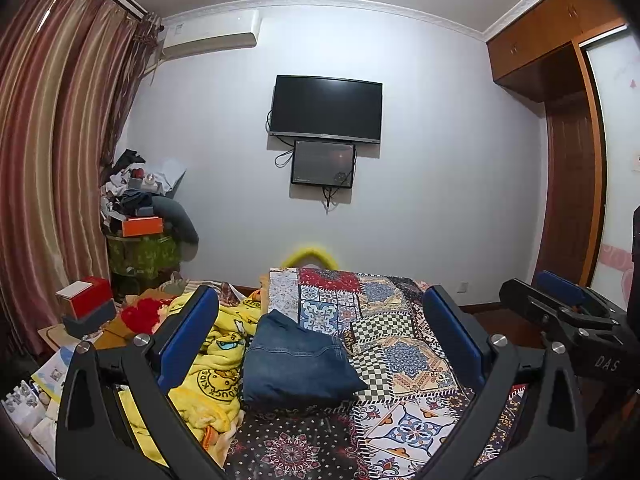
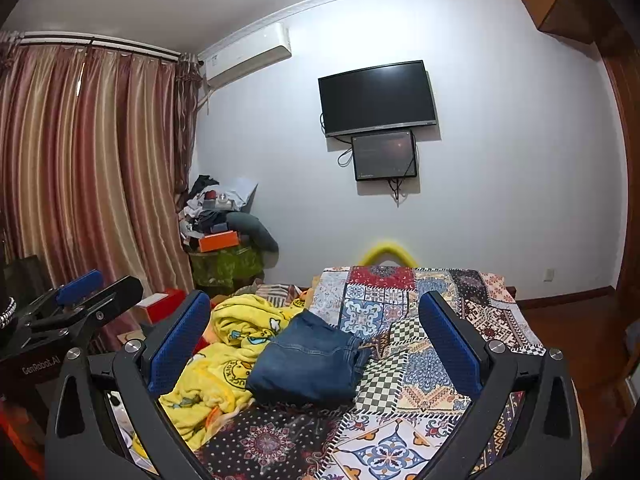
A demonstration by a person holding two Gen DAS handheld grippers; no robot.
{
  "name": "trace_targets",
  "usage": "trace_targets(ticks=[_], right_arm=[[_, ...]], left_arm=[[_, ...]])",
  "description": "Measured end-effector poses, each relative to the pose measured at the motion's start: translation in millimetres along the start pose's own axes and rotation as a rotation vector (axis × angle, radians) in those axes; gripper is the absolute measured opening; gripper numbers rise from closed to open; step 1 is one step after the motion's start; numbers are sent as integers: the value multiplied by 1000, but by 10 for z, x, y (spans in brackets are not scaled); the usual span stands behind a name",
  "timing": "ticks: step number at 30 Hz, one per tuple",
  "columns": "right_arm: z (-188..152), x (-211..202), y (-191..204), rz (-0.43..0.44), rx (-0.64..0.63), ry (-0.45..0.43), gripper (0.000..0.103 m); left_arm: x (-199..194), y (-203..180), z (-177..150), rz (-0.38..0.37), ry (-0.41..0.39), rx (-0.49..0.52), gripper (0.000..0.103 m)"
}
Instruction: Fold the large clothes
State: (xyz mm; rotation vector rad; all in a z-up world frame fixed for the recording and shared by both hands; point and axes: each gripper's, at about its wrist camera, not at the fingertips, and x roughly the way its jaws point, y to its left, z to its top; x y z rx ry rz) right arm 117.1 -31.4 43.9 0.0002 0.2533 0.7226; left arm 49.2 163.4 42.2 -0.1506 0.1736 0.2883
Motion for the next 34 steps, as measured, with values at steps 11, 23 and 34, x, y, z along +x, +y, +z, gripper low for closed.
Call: trace_targets(ticks=[11,23,34], right_arm=[[-5,2,-9,-12,6,-9,103],[-9,31,8,-28,5,-1,103],[-30,86,39,-30,8,18,103]], left_arm=[[4,3,26,-29,2,-5,103],[38,-11,12,-38,21,-2,103],[70,1,-18,-37,31,-2,103]])
